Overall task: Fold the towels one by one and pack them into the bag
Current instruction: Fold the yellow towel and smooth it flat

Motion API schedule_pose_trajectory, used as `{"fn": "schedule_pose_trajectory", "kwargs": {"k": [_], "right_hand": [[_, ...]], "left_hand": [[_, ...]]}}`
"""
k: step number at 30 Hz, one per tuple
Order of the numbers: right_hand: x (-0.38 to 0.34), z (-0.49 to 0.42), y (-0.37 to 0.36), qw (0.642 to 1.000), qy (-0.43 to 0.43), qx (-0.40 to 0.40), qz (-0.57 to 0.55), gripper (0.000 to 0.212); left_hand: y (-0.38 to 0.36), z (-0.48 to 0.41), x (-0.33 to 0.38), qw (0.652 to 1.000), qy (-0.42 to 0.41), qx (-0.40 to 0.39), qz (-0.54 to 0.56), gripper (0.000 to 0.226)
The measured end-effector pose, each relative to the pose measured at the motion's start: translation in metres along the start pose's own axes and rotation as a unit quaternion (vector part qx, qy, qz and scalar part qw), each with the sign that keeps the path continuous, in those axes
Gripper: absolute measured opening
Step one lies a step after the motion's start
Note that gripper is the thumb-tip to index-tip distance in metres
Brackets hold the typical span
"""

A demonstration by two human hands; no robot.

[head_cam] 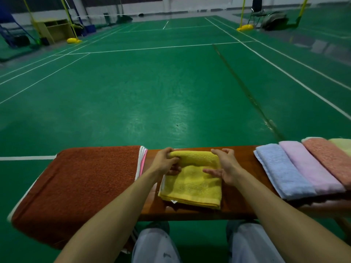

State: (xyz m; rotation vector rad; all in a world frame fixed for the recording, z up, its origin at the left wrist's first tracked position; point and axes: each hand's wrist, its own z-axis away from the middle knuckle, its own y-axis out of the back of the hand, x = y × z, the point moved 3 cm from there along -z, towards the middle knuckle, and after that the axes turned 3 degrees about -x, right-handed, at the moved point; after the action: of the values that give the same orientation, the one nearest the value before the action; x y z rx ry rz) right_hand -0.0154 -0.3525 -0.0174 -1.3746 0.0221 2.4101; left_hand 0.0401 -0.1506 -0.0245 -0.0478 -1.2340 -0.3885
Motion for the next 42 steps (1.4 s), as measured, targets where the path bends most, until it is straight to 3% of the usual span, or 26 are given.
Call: {"fn": "schedule_pose_trajectory", "kwargs": {"k": [7, 11, 14, 19, 24, 31, 37, 40, 42], "right_hand": [[0.019, 0.014, -0.001, 0.996, 0.077, -0.016, 0.052, 0.043], [0.026, 0.020, 0.000, 0.990, 0.138, -0.024, 0.034, 0.042], [0.029, 0.028, 0.001, 0.985, 0.166, 0.001, 0.052, 0.054], [0.032, 0.028, 0.004, 0.984, 0.169, 0.037, 0.039, 0.038], [0.033, 0.025, 0.010, 0.989, 0.133, 0.009, 0.059, 0.038], [0.026, 0.027, 0.025, 0.978, 0.115, -0.092, 0.150, 0.056], [0.018, 0.031, 0.024, 0.915, 0.141, -0.123, 0.357, 0.055], [0.014, 0.032, 0.019, 0.852, 0.149, -0.111, 0.489, 0.059], [0.009, 0.033, 0.018, 0.791, 0.160, -0.088, 0.584, 0.061]], "left_hand": [[0.002, 0.022, -0.002, 0.992, 0.062, -0.013, 0.108, 0.028], [0.007, 0.027, -0.006, 0.981, 0.071, 0.025, 0.179, 0.028], [0.013, 0.028, -0.008, 0.991, 0.041, 0.089, 0.095, 0.038], [0.014, 0.038, -0.018, 0.992, 0.003, 0.124, 0.023, 0.024], [0.012, 0.050, -0.025, 0.995, -0.059, 0.075, -0.008, 0.053], [0.010, 0.067, -0.034, 0.992, -0.110, -0.008, -0.060, 0.054], [0.011, 0.074, -0.030, 0.974, -0.124, -0.021, -0.190, 0.044], [0.013, 0.076, -0.028, 0.971, -0.085, -0.041, -0.220, 0.044], [0.012, 0.077, -0.026, 0.969, -0.073, -0.047, -0.232, 0.044]]}}
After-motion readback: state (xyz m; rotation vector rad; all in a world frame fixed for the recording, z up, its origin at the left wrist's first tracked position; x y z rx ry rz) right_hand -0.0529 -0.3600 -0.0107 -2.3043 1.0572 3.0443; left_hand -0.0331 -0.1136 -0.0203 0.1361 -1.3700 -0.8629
